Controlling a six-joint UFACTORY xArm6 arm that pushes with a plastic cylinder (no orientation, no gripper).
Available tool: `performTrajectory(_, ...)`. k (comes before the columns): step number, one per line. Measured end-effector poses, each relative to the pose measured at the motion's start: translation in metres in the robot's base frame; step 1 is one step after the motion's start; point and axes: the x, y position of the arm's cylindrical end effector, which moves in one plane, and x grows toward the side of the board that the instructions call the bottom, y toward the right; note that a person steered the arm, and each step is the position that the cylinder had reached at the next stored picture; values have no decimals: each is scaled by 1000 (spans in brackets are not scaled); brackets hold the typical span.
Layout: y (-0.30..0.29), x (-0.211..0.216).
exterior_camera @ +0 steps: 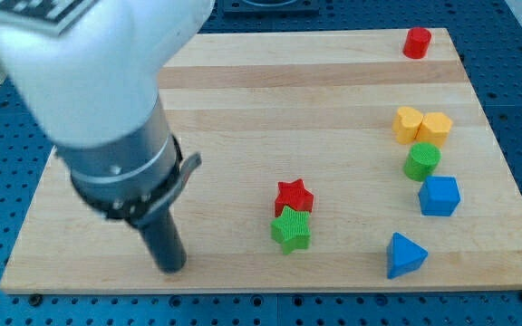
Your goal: Push the green star to the top left of the blue triangle
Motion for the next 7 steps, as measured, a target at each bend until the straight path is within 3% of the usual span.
performTrajectory(1, 13, -3)
performTrajectory(3, 34, -50)
performTrajectory(6, 148, -52)
performTrajectory(7, 152, -85)
